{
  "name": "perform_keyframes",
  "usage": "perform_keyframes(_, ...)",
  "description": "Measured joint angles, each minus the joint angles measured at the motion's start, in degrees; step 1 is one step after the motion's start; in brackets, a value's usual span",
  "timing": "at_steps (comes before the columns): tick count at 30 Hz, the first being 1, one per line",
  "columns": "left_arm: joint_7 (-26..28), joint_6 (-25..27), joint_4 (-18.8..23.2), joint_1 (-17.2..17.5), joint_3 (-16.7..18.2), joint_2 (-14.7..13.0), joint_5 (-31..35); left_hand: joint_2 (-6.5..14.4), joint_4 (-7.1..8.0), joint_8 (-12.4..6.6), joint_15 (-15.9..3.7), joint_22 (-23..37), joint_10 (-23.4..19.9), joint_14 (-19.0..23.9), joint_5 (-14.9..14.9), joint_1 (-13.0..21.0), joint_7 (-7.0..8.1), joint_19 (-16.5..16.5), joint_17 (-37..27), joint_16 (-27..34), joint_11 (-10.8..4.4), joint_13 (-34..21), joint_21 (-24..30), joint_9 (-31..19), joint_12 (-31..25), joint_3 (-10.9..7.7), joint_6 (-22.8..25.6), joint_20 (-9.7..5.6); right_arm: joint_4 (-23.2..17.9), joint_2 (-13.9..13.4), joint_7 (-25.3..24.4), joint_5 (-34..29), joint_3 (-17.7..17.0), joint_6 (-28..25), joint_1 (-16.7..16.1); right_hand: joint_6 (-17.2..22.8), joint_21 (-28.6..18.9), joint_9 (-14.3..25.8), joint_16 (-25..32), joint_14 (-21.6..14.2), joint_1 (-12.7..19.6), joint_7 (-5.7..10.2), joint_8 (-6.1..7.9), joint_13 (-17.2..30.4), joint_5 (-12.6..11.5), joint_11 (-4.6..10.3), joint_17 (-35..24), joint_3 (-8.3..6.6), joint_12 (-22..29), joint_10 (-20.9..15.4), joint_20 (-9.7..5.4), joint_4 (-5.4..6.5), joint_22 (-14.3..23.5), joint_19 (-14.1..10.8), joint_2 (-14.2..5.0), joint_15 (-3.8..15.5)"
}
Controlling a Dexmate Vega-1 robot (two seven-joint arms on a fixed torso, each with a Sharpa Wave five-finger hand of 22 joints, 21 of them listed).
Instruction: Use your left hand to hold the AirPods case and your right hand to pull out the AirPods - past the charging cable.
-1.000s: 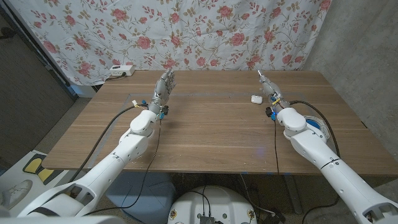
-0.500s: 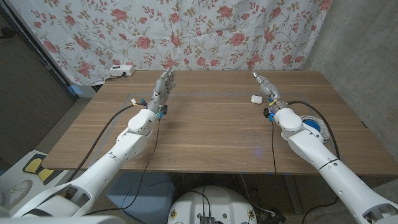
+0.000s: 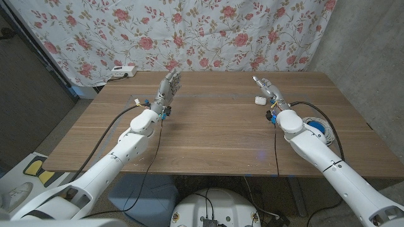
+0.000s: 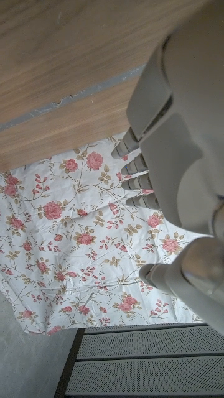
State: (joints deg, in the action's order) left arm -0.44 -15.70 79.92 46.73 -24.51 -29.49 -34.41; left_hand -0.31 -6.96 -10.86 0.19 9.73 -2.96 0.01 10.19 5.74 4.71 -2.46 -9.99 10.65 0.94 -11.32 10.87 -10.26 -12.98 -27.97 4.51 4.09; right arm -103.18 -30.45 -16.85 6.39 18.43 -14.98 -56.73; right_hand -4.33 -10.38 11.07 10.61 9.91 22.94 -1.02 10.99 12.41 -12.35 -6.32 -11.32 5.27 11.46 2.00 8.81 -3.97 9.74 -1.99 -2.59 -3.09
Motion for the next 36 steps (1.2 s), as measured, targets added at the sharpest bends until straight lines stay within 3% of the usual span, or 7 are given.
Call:
perform_keyframes(19, -1.9, -1.1, -2.9, -1.7, -0.8, 0.7, 0.0, 0.0, 0.00, 0.00, 0.22, 0.0, 0.0, -0.2, 0.0, 0.0, 0.00, 0.0, 0.0, 0.0, -0.01, 0.0, 0.0, 0.0, 0.0, 0.00, 0.0, 0.00, -3.8, 1.8, -3.7, -2.3, 0.9, -6.1, -0.2, -0.6, 0.0, 0.0, 0.0, 0.1, 2.6, 0.00, 0.28, 0.0, 0.3, -0.21, 0.0, -0.93, 0.0, 0.8, -0.01, -1.25, 0.0, 0.0, -0.60, -0.52)
perform_keyframes(21, -2.1, -1.3, -4.4, -2.5, -0.9, 1.1, 0.0, 0.0, 0.00, 0.00, 0.22, 0.0, 0.0, -0.2, 0.0, 0.0, 0.00, 0.0, 0.0, 0.0, -0.01, 0.0, 0.0, 0.0, 0.0, 0.00, 0.0, 0.00, -4.2, 2.0, -4.9, -3.3, 1.1, -8.9, -0.1, -0.6, 0.0, 0.0, 0.0, 0.1, 2.9, 0.00, 0.28, 0.0, 0.3, -0.21, 0.0, -1.15, 0.0, 0.8, 0.03, -1.48, 0.0, 0.0, -0.30, -0.52)
perform_keyframes(36, -3.4, -2.3, -7.3, -3.9, -1.5, 2.0, -0.3, 0.2, 0.01, 0.00, 0.22, 0.0, 0.0, -0.2, 0.0, 0.2, 0.00, 0.0, 0.0, 0.0, -0.01, 0.0, 0.0, 0.0, 0.0, 0.00, 0.0, 0.00, -6.0, 4.1, -8.3, -6.4, 2.6, -15.8, 0.8, -0.9, -0.2, 0.3, 0.2, 0.0, 4.5, -0.31, 0.27, 0.0, 0.5, -0.83, 0.0, -1.64, -0.5, 2.9, 0.10, -2.44, 0.0, 0.1, -0.47, -1.06)
